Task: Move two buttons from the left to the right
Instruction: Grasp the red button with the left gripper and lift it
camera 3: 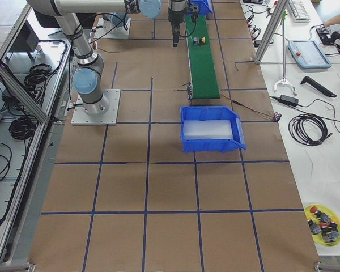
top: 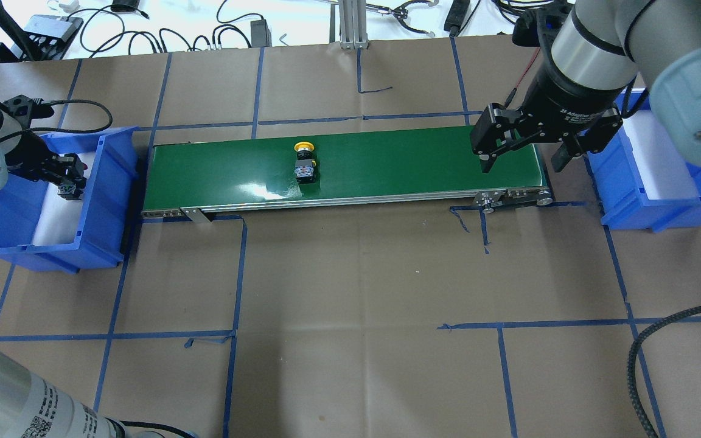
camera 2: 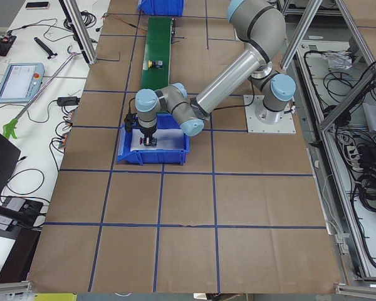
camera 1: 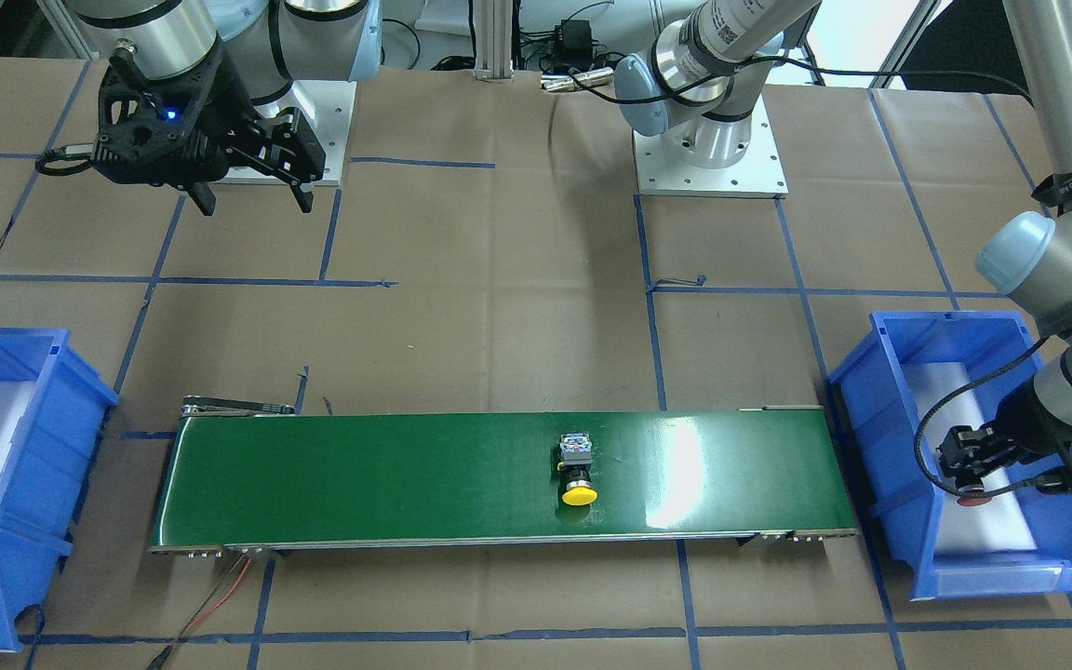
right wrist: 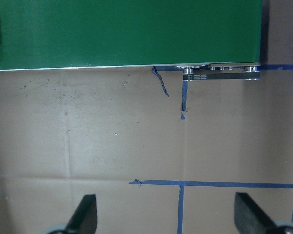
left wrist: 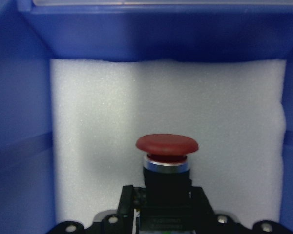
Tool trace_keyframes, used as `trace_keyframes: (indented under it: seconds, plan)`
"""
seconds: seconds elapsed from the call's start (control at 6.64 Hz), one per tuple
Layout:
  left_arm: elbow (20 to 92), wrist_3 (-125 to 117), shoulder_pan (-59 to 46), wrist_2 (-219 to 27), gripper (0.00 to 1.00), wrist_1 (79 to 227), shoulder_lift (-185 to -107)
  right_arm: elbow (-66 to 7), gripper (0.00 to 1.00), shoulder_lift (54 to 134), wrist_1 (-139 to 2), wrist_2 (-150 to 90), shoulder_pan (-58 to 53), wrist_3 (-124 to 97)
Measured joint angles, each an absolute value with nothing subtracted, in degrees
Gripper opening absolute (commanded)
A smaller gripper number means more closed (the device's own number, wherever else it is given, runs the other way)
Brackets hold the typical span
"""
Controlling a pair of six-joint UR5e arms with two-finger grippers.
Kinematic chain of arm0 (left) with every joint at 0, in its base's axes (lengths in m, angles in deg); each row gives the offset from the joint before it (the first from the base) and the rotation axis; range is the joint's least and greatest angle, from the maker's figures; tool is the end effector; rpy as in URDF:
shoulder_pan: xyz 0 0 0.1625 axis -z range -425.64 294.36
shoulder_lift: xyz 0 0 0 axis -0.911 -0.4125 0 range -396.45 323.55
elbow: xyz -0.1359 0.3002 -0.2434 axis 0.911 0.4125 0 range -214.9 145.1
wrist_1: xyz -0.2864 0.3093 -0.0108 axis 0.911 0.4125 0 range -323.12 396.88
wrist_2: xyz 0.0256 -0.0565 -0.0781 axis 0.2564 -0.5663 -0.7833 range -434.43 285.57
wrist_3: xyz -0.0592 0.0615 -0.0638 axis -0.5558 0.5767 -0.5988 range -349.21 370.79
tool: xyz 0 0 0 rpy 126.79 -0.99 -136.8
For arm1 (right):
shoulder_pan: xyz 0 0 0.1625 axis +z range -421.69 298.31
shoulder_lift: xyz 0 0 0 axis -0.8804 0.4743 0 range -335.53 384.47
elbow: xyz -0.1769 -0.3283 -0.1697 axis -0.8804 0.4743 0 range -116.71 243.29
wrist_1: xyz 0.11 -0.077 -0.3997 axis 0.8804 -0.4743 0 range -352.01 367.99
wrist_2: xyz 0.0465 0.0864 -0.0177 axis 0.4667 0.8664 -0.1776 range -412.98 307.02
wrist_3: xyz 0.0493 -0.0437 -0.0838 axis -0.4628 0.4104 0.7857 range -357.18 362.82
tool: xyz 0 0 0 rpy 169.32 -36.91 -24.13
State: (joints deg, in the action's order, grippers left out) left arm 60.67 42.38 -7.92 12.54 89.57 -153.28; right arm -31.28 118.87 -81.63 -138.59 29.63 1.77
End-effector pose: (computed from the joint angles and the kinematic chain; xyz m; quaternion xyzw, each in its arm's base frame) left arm 0.2197 -0.6077 0.2163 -0.0049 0.9987 -0.0503 0.0003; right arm 0.1522 -0.4639 0.4626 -0.0021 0.9993 0.0056 0.0382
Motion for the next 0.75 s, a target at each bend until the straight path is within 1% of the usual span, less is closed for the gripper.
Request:
trace_keyframes:
  seconds: [0.15, 0.75]
  plan:
    - [59.5, 42.6, -8.0, 12.6, 0.00, 91.7, -151.9, -31.3, 1.00, 118.9, -81.7, -138.6, 29.6, 1.8]
    - [53.1, 42.4, -8.0, 13.0, 0.00, 108.5, -143.2, -31.3, 1.00, 118.8, -81.7, -138.7, 29.6, 1.8]
